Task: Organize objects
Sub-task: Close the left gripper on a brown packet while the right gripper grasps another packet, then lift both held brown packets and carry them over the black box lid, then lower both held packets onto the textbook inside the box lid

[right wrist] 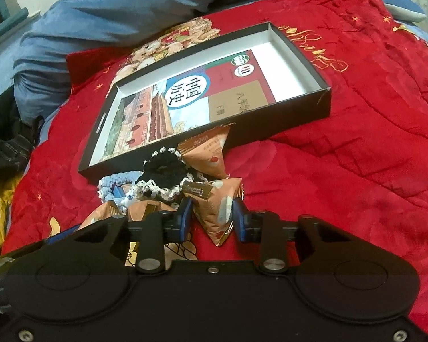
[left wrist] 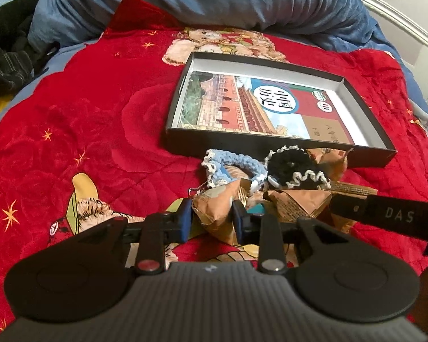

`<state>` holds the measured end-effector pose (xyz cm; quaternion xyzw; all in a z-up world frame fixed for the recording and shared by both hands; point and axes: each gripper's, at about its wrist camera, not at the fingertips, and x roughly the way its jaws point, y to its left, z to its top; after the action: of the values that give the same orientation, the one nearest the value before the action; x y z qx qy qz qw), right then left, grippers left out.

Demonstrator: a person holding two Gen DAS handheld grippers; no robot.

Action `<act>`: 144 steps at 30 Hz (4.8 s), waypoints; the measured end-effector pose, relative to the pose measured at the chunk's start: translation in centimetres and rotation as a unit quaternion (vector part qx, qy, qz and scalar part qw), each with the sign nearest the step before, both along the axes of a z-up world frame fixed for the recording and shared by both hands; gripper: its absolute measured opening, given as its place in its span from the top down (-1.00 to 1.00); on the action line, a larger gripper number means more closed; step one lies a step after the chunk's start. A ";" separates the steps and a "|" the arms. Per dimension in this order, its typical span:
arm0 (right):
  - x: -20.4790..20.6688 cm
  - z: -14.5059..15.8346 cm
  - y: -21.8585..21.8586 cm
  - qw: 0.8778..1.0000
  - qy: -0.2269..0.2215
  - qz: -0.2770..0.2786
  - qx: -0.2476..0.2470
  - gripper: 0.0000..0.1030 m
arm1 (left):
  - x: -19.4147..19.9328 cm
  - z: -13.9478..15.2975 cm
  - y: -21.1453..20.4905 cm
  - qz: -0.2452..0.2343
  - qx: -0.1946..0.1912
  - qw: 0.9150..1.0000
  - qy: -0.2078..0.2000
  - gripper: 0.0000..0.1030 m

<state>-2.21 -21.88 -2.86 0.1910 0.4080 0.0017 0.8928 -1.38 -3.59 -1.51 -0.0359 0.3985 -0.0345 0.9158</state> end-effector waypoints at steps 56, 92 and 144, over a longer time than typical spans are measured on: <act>-0.3 6.6 -1.2 0.980 -0.174 0.054 0.078 0.45 | -1.7 5.9 1.6 -0.009 -0.041 0.983 -0.180 0.34; 12.7 0.5 0.1 0.989 -0.083 0.087 0.090 0.45 | 10.2 2.2 2.1 -0.029 -0.022 0.996 -0.084 0.32; 11.6 -0.5 2.9 0.994 -0.049 0.093 0.006 0.45 | 9.8 0.3 1.5 -0.021 0.004 0.999 -0.030 0.32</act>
<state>9.38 -19.02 -3.34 0.1571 0.3794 0.0969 0.9066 8.43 -2.12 -1.23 -0.0229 0.3719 -0.0532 0.9265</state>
